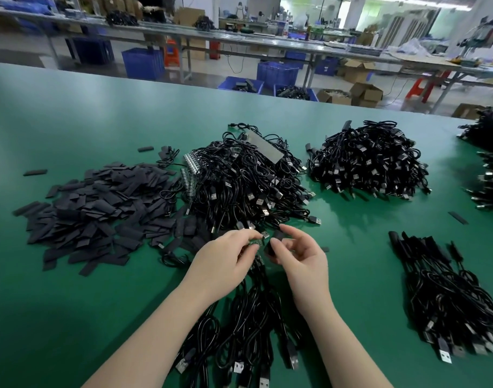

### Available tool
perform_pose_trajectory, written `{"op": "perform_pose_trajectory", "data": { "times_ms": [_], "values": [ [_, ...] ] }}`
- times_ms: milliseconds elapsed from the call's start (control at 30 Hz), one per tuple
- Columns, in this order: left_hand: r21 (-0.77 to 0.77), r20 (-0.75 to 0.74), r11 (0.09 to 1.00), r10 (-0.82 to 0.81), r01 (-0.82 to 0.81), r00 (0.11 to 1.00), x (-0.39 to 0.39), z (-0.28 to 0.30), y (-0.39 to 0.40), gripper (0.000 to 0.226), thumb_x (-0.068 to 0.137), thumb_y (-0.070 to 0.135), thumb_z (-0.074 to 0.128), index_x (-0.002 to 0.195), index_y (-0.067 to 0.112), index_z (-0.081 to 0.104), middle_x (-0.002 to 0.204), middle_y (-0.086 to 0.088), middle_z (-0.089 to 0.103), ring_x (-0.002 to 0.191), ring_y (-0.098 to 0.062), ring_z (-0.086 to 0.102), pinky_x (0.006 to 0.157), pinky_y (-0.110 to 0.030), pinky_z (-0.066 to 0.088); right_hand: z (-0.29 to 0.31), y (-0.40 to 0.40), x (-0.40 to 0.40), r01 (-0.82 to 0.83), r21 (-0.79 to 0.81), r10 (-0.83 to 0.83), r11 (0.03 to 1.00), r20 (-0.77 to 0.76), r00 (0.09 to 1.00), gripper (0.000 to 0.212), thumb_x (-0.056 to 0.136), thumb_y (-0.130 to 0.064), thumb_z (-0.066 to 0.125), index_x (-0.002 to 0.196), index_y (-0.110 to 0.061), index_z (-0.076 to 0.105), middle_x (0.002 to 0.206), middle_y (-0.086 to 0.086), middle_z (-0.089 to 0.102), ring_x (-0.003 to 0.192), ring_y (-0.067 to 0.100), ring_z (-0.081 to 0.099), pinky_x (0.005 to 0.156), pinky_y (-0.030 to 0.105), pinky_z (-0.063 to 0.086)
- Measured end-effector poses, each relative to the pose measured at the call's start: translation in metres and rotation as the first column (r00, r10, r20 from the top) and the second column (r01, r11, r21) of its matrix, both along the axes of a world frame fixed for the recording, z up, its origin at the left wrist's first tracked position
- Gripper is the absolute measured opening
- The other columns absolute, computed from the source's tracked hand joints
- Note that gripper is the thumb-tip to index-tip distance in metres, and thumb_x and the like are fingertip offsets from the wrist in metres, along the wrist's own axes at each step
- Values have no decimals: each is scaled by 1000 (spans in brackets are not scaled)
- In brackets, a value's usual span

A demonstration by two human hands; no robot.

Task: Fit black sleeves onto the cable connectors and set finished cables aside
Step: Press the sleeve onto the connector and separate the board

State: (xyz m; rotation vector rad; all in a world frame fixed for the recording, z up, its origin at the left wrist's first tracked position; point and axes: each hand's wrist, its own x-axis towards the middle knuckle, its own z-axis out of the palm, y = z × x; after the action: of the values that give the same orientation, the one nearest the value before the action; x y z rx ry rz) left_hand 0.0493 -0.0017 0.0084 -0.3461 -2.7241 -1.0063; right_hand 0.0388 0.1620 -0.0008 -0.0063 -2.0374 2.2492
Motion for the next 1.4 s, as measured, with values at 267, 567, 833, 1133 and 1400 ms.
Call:
{"op": "perform_pose_trajectory", "data": {
  "times_ms": [267,567,833,1133,1400],
  "values": [
    [-67,-59,998,-8,4,998,0,-3,1,26,90,41,63,115,34,65,81,29,45,79,18,47,61,-5,32,3,-2,1,-36,-72,39,997,31,999,16,85,-3,74,84,-14,64,67,1,69,60,11,65,61,18,52],
    [38,-51,999,-30,32,998,0,-5,-3,28,95,41,51,119,34,63,97,28,52,85,5,48,67,-5,33,7,1,3,-220,26,221,975,-25,975,28,85,-6,75,96,-31,79,81,2,73,78,10,68,75,18,53],
    [84,-31,994,-69,71,997,-1,-7,-1,23,97,36,54,118,37,63,104,26,59,104,2,55,82,-19,47,8,-1,7,-79,61,83,995,-62,995,22,80,-4,78,77,-26,80,82,-1,77,77,6,71,70,14,52],
    [217,59,976,-20,6,998,-2,-9,-2,14,98,33,54,112,34,56,94,20,66,89,3,62,79,-25,52,8,-2,7,12,-21,-12,1000,-37,999,24,85,-7,75,75,-28,77,78,2,76,72,8,70,68,16,53],
    [218,-25,976,-4,9,1000,-1,-7,-2,7,92,32,64,94,37,61,89,21,65,89,1,61,75,-24,51,6,-1,7,33,43,-29,999,-71,997,24,86,-10,75,76,-32,74,79,2,75,74,11,70,71,19,54]
  ]
}}
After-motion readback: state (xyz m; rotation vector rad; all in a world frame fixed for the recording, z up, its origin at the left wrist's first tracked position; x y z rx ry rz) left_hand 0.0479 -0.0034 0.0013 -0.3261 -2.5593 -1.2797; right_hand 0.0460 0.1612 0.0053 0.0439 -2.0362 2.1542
